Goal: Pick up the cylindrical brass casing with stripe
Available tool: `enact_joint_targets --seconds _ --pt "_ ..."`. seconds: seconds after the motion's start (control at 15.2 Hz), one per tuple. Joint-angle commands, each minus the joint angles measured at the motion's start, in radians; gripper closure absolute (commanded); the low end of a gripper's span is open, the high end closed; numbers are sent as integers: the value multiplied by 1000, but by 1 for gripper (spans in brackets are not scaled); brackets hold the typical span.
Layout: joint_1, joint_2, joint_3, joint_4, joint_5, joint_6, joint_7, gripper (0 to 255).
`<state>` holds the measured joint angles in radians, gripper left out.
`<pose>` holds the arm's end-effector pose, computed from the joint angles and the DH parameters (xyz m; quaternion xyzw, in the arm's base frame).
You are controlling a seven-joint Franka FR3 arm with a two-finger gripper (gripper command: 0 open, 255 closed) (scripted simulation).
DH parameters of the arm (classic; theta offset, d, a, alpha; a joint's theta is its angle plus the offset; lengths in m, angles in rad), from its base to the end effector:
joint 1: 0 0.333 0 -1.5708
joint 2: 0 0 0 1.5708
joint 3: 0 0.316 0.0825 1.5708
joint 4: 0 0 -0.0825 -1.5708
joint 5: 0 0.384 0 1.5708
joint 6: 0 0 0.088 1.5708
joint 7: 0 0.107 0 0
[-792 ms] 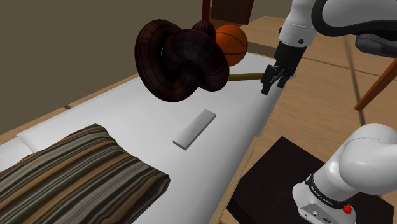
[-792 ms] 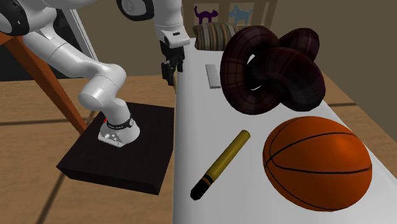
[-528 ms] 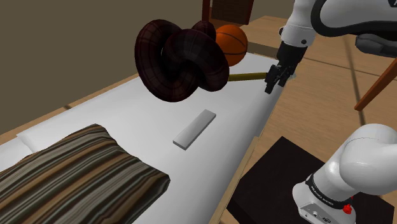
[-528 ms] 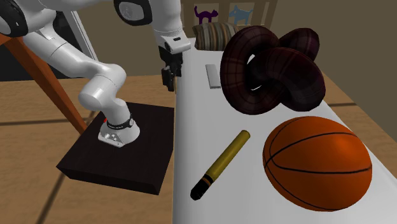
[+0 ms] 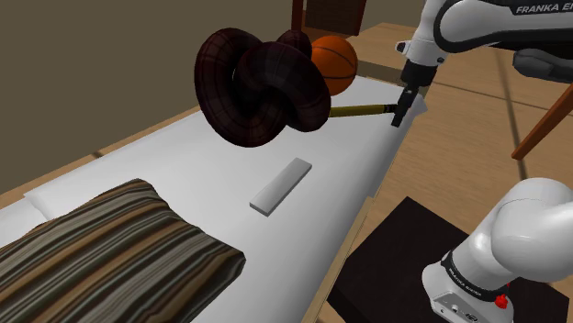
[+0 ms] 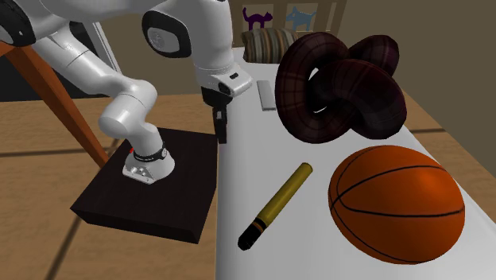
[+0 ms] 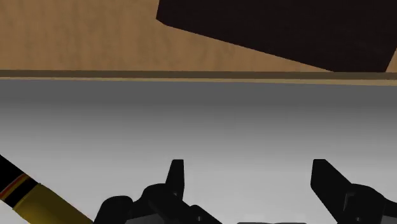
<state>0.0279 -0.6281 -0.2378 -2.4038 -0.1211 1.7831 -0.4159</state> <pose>0.3542 -0.0972 0.5258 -0.9904 -0.1377 -0.0009 0.0105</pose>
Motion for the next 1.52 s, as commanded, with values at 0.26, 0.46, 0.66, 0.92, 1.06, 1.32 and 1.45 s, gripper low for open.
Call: enact_joint_targets --seconds 0.26,0.46,0.66,0.92,1.06,1.32,1.45 --pt "45 186 -158 109 -44 90 -354 0" --pt "74 300 -226 191 -28 126 -530 0" --pt "100 427 -285 286 13 155 -710 0" --pt "115 610 -338 434 104 173 -954 0" --pt "107 705 -346 517 158 171 -1073 0" --pt "98 733 -341 504 175 208 -1098 0" --pt "96 741 -340 486 180 234 -1102 0"
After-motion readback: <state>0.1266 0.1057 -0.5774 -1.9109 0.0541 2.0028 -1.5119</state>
